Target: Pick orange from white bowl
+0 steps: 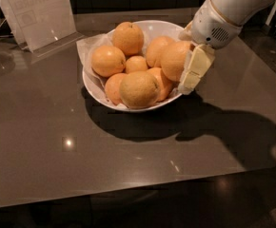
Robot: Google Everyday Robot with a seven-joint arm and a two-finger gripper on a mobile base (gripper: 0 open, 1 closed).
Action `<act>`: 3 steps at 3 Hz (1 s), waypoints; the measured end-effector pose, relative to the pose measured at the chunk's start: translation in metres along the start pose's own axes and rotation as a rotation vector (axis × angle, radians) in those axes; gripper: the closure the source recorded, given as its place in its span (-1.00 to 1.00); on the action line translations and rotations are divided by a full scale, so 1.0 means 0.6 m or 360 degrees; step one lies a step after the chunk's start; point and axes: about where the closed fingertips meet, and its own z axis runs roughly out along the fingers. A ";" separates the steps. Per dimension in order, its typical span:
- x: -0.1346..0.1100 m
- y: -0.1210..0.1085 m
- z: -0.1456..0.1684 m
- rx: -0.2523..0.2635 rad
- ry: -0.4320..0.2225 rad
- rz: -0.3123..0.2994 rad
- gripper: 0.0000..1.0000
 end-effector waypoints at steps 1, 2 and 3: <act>-0.007 -0.004 0.015 -0.0032 -0.0008 -0.0006 -1.00; -0.007 -0.004 0.016 -0.0033 -0.0008 -0.0006 -0.64; -0.007 -0.004 0.016 -0.0033 -0.0008 -0.0006 -0.17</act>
Offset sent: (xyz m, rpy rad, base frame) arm 0.0037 0.0067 -0.0055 0.0055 0.0146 0.0118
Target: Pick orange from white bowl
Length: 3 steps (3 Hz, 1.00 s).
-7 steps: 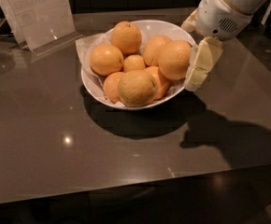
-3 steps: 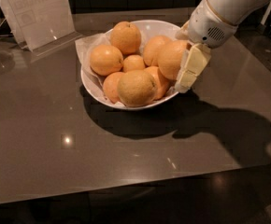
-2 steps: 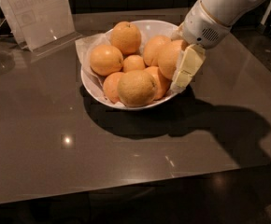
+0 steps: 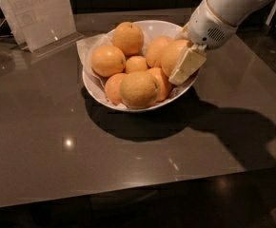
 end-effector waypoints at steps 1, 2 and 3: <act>0.000 0.000 0.000 0.0000 0.0000 0.0000 0.30; 0.000 0.000 0.000 0.0000 0.0000 0.0000 0.76; -0.002 0.001 -0.004 0.0000 0.0000 0.0000 1.00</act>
Offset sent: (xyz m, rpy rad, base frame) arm 0.0000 0.0000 0.0000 0.0000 0.0000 0.0000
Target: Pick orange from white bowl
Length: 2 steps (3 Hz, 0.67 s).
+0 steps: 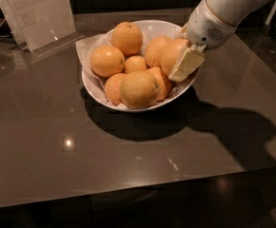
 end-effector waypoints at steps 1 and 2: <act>-0.015 0.023 -0.031 0.0126 -0.0010 -0.0061 1.00; -0.021 0.046 -0.065 0.0250 -0.0031 -0.0081 1.00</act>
Offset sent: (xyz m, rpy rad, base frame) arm -0.0508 -0.0096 0.0598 0.0089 -0.2538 -0.0544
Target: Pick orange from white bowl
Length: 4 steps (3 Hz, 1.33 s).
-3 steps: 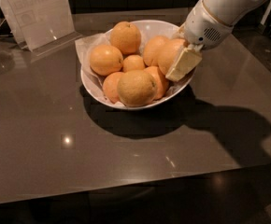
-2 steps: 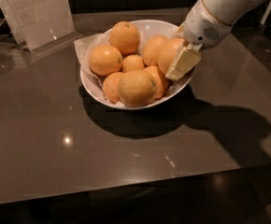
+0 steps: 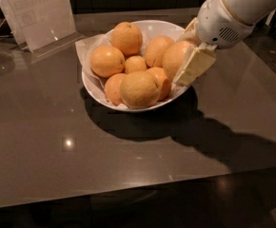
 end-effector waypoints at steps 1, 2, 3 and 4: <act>0.004 0.002 -0.013 0.0023 -0.0066 -0.0001 1.00; -0.002 0.008 -0.035 0.0024 -0.0228 -0.0057 1.00; -0.005 0.029 -0.083 0.0051 -0.0455 -0.0147 1.00; 0.008 0.054 -0.134 0.0118 -0.0631 -0.0178 1.00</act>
Offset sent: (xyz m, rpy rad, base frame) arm -0.0271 -0.0121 0.0380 0.2655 -0.1003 0.1742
